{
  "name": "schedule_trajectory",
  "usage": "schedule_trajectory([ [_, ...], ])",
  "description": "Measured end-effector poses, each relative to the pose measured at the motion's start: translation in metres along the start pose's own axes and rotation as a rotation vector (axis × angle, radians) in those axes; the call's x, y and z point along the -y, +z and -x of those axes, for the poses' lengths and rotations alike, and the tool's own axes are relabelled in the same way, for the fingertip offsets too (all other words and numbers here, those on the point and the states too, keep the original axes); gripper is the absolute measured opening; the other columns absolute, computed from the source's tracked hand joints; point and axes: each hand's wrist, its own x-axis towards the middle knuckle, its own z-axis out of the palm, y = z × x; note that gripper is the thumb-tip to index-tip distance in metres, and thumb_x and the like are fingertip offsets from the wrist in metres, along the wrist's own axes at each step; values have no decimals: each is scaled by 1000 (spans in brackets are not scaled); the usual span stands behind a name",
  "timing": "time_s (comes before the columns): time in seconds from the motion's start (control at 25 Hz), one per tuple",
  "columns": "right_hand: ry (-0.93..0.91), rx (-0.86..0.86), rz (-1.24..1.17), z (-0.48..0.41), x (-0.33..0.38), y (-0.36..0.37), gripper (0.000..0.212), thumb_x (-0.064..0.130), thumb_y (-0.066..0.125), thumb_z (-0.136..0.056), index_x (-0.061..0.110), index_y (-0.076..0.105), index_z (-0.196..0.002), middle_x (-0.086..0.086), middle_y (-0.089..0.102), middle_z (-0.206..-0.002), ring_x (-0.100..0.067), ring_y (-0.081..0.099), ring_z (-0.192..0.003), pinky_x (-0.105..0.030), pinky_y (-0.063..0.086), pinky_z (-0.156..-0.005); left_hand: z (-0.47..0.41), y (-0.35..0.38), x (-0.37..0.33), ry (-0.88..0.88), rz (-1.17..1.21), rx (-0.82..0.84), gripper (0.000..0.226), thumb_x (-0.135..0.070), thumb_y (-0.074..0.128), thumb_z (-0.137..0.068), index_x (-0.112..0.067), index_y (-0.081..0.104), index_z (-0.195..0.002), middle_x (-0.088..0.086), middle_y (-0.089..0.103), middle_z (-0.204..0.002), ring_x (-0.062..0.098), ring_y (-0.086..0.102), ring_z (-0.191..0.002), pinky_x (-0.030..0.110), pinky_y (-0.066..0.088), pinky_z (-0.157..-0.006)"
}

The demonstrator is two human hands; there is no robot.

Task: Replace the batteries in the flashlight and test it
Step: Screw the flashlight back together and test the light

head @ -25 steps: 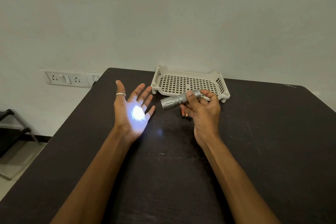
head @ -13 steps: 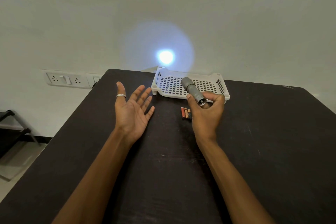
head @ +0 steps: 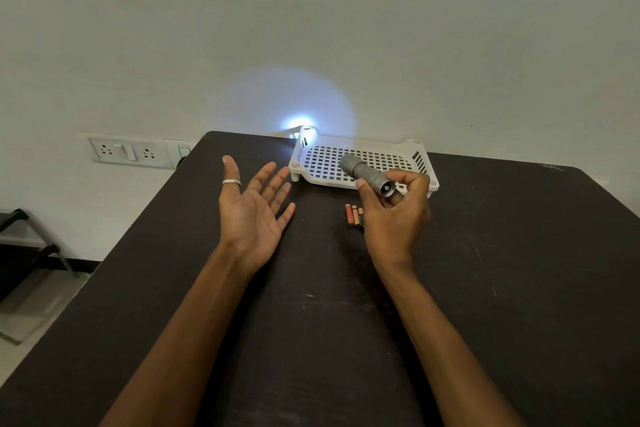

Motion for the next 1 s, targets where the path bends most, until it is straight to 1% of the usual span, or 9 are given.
schedule_trajectory([
  [0.12,41,16,-89,0,6,0,46,5,82,-82,32,52,-102,16,69,-100,-2,73,-88,-16,57,-67,-1,-1,1,1,6,-2,87,-83,36,-84,-22,51,-144,1,58,-144,21,44,-140,48,25,-120],
  [0.16,43,14,-103,0,8,0,46,6,81,-83,34,51,-105,19,68,-101,-2,73,-87,-15,56,-67,-1,-2,1,0,9,-3,87,-83,36,-84,-22,52,-143,2,59,-143,21,44,-140,48,25,-120],
  [0.28,36,4,-133,0,11,0,43,9,77,-89,33,50,-113,9,65,-106,-2,73,-81,-13,54,-61,-2,-2,0,-5,40,1,87,-83,39,-84,-20,52,-142,3,59,-143,21,43,-142,49,24,-121],
  [0.4,25,-2,-125,0,10,0,39,13,74,-92,33,50,-115,8,65,-105,2,70,-78,-11,52,-55,-3,-2,0,-9,45,1,86,-83,39,-83,-20,53,-141,4,59,-143,21,43,-141,49,23,-121],
  [0.52,32,7,-87,0,9,1,37,19,72,-93,34,50,-118,11,66,-106,-1,70,-85,-14,53,-66,-3,-2,1,-13,24,1,87,-84,38,-82,-23,53,-141,2,59,-144,20,42,-142,48,23,-121],
  [0.68,73,22,-110,-1,6,0,29,17,68,-97,23,50,-119,25,69,-97,2,68,-73,-14,52,-57,-4,-1,0,-13,60,-9,85,-82,42,-83,-19,56,-138,6,60,-141,22,43,-141,50,22,-121],
  [0.76,156,18,-135,-1,4,0,28,21,67,-98,22,51,-121,12,71,-102,-6,70,-80,-21,54,-62,-4,-1,0,-15,67,0,83,-81,42,-84,-19,55,-137,6,59,-142,23,42,-142,50,21,-122],
  [0.84,259,16,-194,-2,2,0,26,22,65,-99,25,50,-120,1,71,-104,-8,73,-80,-23,58,-66,-4,-2,0,-22,65,24,82,-81,41,-84,-20,52,-139,5,55,-146,22,39,-144,48,20,-122],
  [1.0,406,-10,-312,-5,1,-1,23,23,61,-102,26,48,-121,-5,70,-106,-7,74,-75,-24,59,-67,-4,-2,1,-22,67,43,85,-81,39,-84,-21,48,-144,4,53,-148,21,38,-144,48,18,-122],
])
